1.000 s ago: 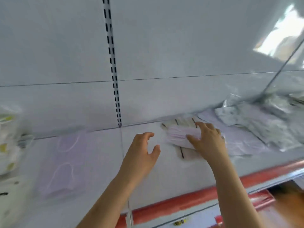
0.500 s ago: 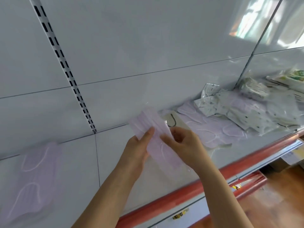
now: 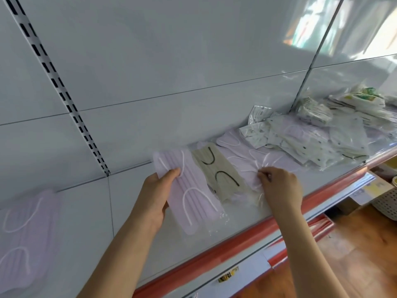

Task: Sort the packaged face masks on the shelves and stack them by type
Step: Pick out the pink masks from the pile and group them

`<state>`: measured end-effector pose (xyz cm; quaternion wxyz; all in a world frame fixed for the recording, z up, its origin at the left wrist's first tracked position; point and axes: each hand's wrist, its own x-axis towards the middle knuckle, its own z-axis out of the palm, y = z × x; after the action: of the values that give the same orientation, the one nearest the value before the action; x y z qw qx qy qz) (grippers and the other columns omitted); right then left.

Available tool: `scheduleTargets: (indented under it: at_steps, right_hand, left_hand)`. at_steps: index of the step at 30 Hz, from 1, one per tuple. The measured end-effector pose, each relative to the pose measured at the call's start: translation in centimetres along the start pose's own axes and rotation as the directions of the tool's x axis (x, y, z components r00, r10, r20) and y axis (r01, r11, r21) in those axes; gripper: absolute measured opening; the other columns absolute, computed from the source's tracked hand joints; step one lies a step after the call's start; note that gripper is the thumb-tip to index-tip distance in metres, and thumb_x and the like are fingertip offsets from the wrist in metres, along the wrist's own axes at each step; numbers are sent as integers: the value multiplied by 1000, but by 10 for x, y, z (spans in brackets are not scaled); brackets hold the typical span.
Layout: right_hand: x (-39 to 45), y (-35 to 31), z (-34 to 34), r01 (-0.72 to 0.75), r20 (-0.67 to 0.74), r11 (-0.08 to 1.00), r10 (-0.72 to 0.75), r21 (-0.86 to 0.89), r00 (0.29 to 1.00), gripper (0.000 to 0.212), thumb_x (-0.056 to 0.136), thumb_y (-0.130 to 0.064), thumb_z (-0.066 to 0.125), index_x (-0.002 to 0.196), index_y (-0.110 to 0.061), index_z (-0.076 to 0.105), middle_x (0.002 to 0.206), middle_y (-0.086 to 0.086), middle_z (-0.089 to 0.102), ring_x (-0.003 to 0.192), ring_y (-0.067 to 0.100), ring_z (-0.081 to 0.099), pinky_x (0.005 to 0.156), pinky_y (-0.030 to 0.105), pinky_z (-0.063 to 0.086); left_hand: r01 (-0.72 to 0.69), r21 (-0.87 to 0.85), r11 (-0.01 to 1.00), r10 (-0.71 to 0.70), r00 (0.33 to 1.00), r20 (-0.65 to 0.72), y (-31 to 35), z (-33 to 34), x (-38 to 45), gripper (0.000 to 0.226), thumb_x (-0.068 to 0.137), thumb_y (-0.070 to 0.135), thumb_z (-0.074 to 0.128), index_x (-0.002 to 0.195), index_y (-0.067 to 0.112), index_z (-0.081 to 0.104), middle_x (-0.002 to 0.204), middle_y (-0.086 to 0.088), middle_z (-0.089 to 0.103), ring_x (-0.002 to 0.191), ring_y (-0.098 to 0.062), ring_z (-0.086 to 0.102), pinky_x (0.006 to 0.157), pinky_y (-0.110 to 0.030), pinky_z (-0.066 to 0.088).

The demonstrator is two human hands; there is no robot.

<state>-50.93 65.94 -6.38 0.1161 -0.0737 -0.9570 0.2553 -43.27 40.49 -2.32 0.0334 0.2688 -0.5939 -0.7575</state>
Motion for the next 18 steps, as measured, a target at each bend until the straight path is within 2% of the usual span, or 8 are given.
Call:
scheduleTargets:
  at_steps: [5,8,9,11,13,15,16,18]
  right_hand:
    - [-2,-1,-9,-61,-94,991,73,123,993,13,94,-26,63,97,-25,76,89,1,73,73,17,55,61,27,39]
    - [-15,-11,-32,22,-127,847,54,532,990,13,92,-22,69,91,-34,75,87,-17,74,84,7,69,68,15,51]
    - [-23,-20,-38,102,-123,772,-31,627,992,16,90,-18,70,90,-33,75,89,-19,75,89,5,70,74,14,52]
    - [-37,-37,-39,293,-123,679,-287,673,950,19,88,-9,72,93,-26,78,98,-18,76,98,4,70,88,24,53]
    - [-50,-55,-24,553,-133,617,-592,559,795,13,87,-9,73,93,-19,79,104,-14,75,108,2,67,101,32,48]
    - [-59,-65,-4,703,-66,512,-784,494,618,11,91,-13,70,97,-18,78,109,-13,74,115,0,63,104,32,46]
    - [-58,-63,3,700,-43,496,-800,514,599,13,92,-11,68,101,-17,77,111,-11,74,116,1,62,102,32,48]
    - [-46,-55,4,608,-74,571,-692,552,718,21,95,-8,63,108,-18,74,114,-10,72,112,3,65,97,31,52]
  left_hand:
    - [1,94,996,-2,1000,18,2,2,-4,7,94,18,67,96,14,72,97,-11,77,92,-29,71,80,-36,56]
    - [-10,180,984,-3,997,73,1,6,-8,15,96,19,64,105,12,73,98,-11,77,92,-28,72,80,-36,56]
    - [-11,193,981,-8,995,99,0,8,-8,19,98,21,62,109,11,73,98,-11,78,92,-28,73,77,-34,56]
    - [26,139,990,-54,978,199,1,14,-9,32,102,34,55,119,12,71,106,-9,78,100,-27,73,80,-34,56]
    - [96,60,994,-109,950,291,3,19,-11,51,100,55,49,124,16,71,114,-11,76,110,-27,71,94,-39,54]
    - [61,120,991,-90,963,255,0,22,-8,54,93,59,58,117,14,74,107,-14,77,102,-29,74,95,-47,56]
    - [15,175,984,-47,982,185,-2,22,-6,46,92,50,66,112,10,76,100,-15,78,96,-31,75,92,-52,58]
    - [4,164,986,-12,999,47,-7,17,0,27,89,27,75,106,6,76,94,-17,78,91,-35,75,90,-57,58]
